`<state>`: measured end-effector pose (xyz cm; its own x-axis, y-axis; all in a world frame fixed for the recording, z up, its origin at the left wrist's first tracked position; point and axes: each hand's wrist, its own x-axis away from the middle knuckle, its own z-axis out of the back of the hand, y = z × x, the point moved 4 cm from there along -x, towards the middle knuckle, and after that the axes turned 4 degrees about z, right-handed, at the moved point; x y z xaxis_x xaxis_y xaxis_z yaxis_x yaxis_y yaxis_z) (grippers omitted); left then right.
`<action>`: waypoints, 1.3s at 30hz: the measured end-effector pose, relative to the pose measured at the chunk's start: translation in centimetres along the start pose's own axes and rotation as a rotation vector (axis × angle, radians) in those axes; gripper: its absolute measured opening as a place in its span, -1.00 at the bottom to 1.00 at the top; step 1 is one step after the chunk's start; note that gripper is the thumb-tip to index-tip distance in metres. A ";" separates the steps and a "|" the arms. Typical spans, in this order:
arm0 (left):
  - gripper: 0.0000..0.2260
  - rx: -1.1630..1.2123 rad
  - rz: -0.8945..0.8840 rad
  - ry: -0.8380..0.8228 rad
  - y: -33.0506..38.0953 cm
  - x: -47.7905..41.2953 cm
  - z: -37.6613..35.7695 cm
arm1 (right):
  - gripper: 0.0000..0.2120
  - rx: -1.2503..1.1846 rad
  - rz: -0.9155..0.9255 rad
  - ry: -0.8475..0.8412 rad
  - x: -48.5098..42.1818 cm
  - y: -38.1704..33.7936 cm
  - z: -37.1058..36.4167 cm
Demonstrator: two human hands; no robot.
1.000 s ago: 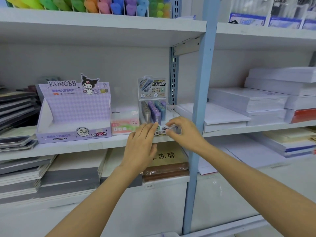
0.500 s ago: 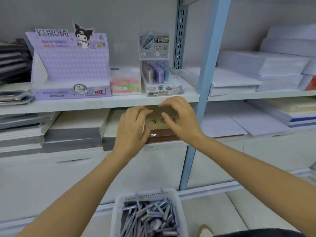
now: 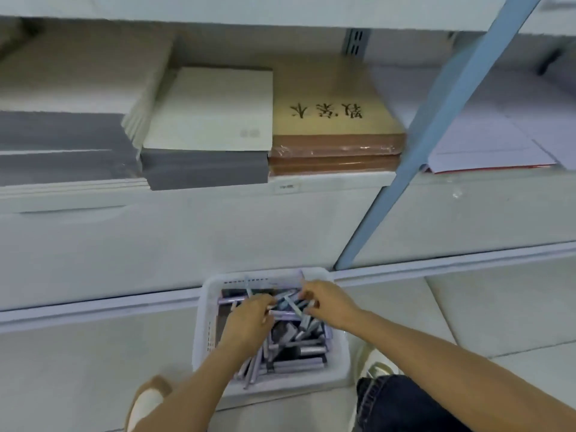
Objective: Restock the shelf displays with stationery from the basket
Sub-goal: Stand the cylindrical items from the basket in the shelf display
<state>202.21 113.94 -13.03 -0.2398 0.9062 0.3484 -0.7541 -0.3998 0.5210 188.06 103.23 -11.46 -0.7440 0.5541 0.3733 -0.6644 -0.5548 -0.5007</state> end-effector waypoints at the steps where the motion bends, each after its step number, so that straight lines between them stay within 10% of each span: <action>1: -0.61 -0.007 -0.012 -0.008 -0.3 -0.5 -0.9 | -0.64 0.013 -0.033 -0.032 -0.1 1.1 -1.2; 6: -0.55 -0.064 -0.034 -0.014 -1.1 -3.8 -4.0 | -0.45 0.014 -0.083 -0.030 -0.7 4.4 -4.9; 26: -0.89 0.281 0.150 -0.009 -3.3 -3.9 -2.5 | -0.83 0.077 0.094 -0.134 -1.3 4.1 -4.2; 39: -0.72 0.659 0.100 -0.191 -0.3 0.2 -3.0 | -0.77 -0.727 0.040 -0.100 -2.6 0.6 -1.3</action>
<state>200.55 114.68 -15.49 -0.1316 0.8445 0.5191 -0.1908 -0.5354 0.8228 189.66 102.25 -13.72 -0.7928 0.4638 0.3955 -0.4475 -0.0023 -0.8943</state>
